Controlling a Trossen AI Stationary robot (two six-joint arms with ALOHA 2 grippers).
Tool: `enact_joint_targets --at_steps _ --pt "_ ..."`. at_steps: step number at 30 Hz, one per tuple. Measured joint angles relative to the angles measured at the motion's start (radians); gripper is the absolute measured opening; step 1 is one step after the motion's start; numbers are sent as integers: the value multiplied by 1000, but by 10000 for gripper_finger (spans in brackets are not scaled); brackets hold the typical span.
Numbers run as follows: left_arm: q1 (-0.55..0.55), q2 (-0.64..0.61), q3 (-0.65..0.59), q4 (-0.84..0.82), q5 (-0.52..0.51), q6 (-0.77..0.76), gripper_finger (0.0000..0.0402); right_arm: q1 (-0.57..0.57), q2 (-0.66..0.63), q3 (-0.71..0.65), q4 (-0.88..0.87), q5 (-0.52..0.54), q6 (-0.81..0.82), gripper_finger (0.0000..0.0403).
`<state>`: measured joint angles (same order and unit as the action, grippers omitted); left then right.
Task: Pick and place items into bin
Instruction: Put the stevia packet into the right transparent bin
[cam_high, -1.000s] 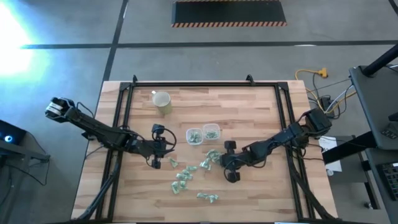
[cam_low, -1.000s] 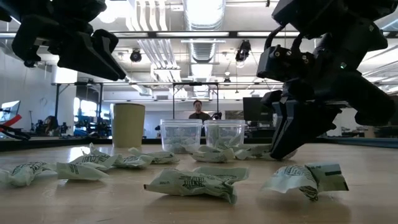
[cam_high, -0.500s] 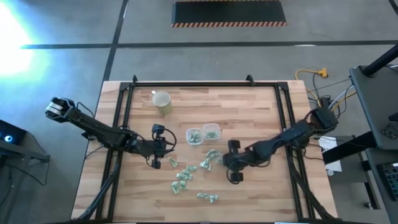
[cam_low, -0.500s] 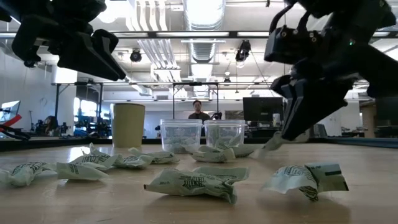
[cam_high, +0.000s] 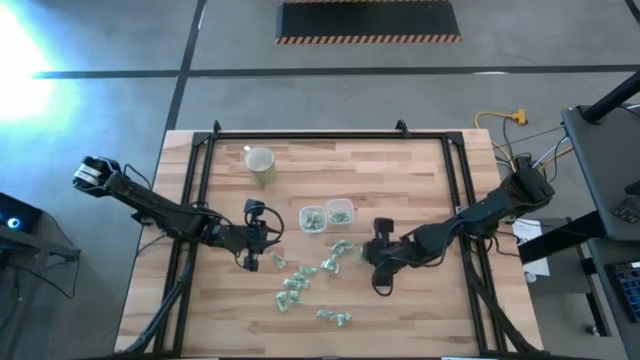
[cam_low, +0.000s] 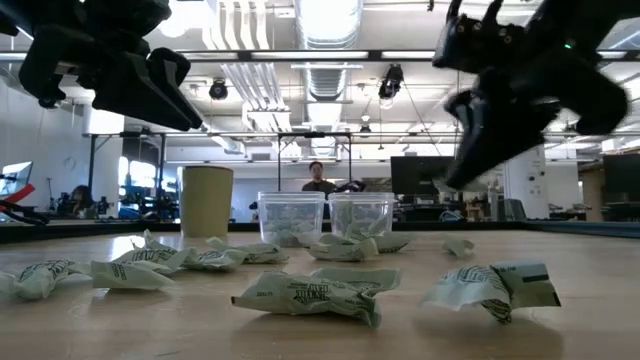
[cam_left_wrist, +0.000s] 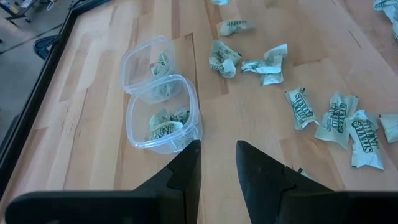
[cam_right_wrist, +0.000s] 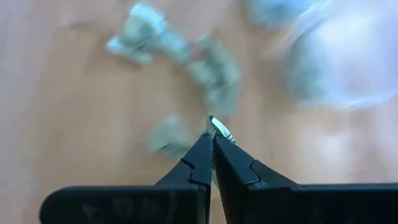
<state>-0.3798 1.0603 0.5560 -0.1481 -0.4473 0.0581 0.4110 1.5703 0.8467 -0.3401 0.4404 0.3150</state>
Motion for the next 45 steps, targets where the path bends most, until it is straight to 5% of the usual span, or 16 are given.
enact_joint_targets --at_steps 5,8,12,21,45 --pt "0 0 0 0 0 0 84 -24 0 21 56 259 -131 8" --pt "0 0 0 0 0 0 84 -60 0 22 172 318 -221 8" --pt "0 0 0 0 0 0 84 -120 0 21 329 310 -318 8" --pt "0 0 0 0 0 0 84 -270 22 18 380 76 -272 8" --pt "0 0 0 2 0 1 84 -304 82 14 383 49 -243 32"
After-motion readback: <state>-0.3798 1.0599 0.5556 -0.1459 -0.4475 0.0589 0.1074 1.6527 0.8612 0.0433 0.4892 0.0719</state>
